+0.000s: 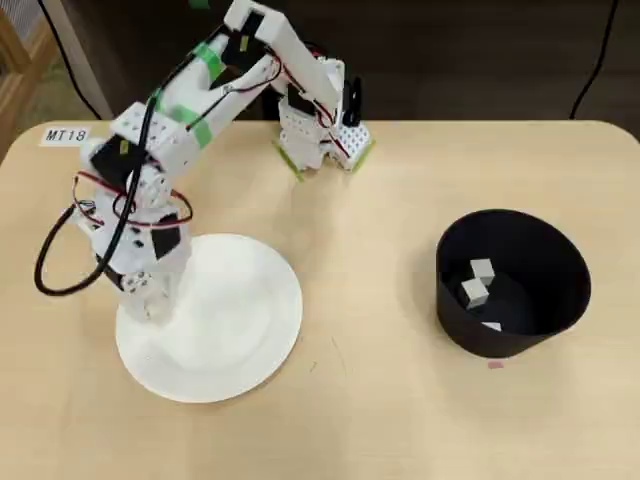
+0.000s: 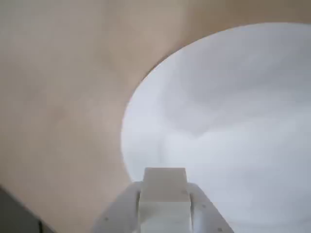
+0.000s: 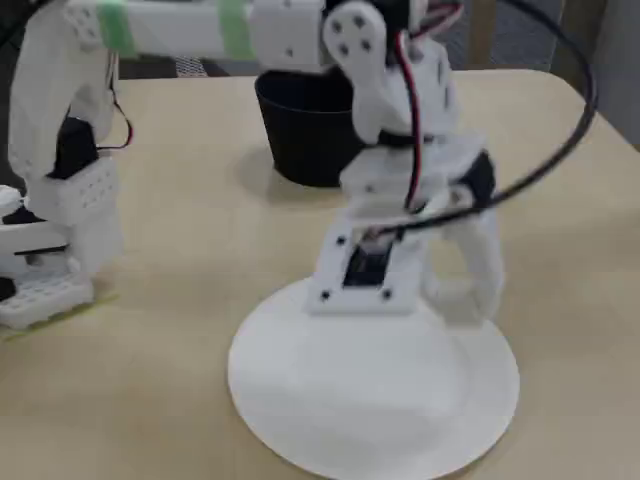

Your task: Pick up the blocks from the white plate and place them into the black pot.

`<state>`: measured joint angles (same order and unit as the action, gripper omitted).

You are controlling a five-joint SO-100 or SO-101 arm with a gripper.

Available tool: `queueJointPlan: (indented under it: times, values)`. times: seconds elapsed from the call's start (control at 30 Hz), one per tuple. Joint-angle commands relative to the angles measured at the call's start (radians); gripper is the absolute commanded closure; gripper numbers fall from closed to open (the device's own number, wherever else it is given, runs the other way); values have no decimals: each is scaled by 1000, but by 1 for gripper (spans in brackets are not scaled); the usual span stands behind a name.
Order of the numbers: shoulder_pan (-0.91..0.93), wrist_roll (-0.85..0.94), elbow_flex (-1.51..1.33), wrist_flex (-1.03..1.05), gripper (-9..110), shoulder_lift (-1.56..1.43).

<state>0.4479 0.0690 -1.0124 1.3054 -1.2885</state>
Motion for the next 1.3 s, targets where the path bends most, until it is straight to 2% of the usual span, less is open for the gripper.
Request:
queueJointPlan:
  times: [0.0, 0.13, 0.23, 0.43, 0.63, 0.93, 1.23, 1.27]
  values:
    - [-112, 57, -74, -63, 104, -276]
    - [-242, 29, -515, -313, 104, -701]
    - [-373, 40, -687, -397, 104, -859]
    - [-710, 57, -770, -591, 104, -894]
    - [-922, 81, -787, -673, 104, -824]
    - [-1065, 48, -1002, -703, 104, -825]
    - [-1117, -8, -1193, -813, 104, -839]
    - [-1120, -5, -1198, -811, 95, -839]
